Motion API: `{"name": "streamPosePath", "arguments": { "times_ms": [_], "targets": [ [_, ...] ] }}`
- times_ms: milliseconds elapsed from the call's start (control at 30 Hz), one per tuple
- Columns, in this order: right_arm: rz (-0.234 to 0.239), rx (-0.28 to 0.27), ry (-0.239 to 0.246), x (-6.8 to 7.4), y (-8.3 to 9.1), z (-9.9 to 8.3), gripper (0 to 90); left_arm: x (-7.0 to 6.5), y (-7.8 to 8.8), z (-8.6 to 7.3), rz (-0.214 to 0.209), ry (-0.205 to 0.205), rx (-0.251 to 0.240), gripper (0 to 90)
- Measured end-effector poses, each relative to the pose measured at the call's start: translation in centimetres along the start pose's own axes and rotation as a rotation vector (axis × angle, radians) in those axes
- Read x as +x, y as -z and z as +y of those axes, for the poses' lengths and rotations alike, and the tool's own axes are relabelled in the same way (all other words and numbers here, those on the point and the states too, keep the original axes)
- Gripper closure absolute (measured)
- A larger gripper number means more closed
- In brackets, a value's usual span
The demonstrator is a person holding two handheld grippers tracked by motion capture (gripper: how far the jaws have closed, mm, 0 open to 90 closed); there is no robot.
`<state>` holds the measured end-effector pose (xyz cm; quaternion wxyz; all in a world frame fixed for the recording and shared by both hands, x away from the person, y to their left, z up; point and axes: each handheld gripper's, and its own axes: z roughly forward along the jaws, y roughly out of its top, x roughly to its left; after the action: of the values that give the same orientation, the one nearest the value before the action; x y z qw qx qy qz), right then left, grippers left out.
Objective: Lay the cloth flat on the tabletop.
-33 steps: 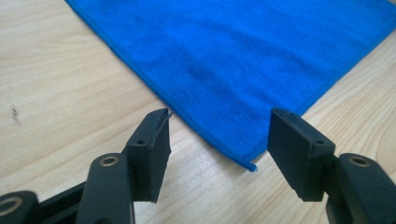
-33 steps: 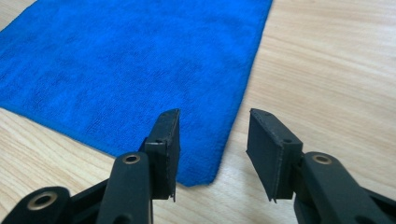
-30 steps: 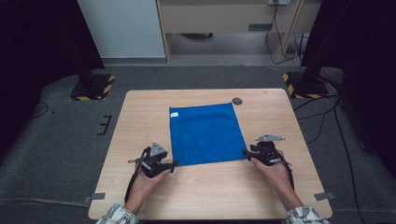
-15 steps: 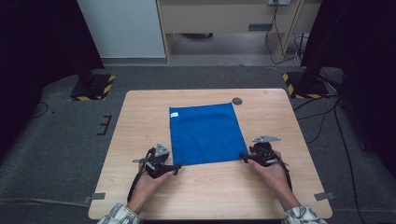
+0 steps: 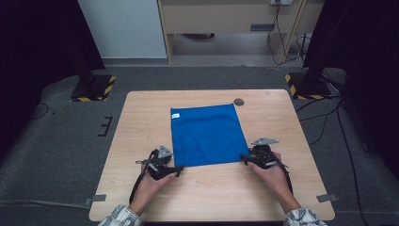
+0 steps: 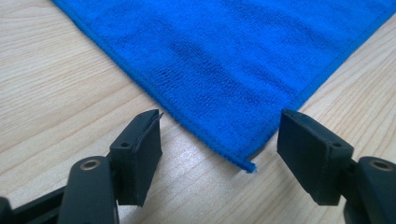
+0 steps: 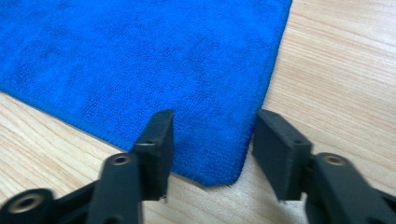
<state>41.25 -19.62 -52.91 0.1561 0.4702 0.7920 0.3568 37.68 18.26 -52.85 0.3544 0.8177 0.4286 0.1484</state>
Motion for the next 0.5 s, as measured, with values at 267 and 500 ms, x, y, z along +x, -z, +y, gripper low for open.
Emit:
{"name": "streamPosePath", "arguments": {
  "times_ms": [267, 500],
  "targets": [
    [-0.017, 0.01, 0.055, 0.45, 0.03, 0.02, 70.7, 0.01, 0.0, 0.01, 0.02, -0.031, 0.004, 37.2],
    [0.006, 0.018, 0.062, 0.76, 0.0, 0.12, 83.3, 0.39, 0.18, -0.08, 0.029, -0.024, -0.008, 52.2]
  ]
}}
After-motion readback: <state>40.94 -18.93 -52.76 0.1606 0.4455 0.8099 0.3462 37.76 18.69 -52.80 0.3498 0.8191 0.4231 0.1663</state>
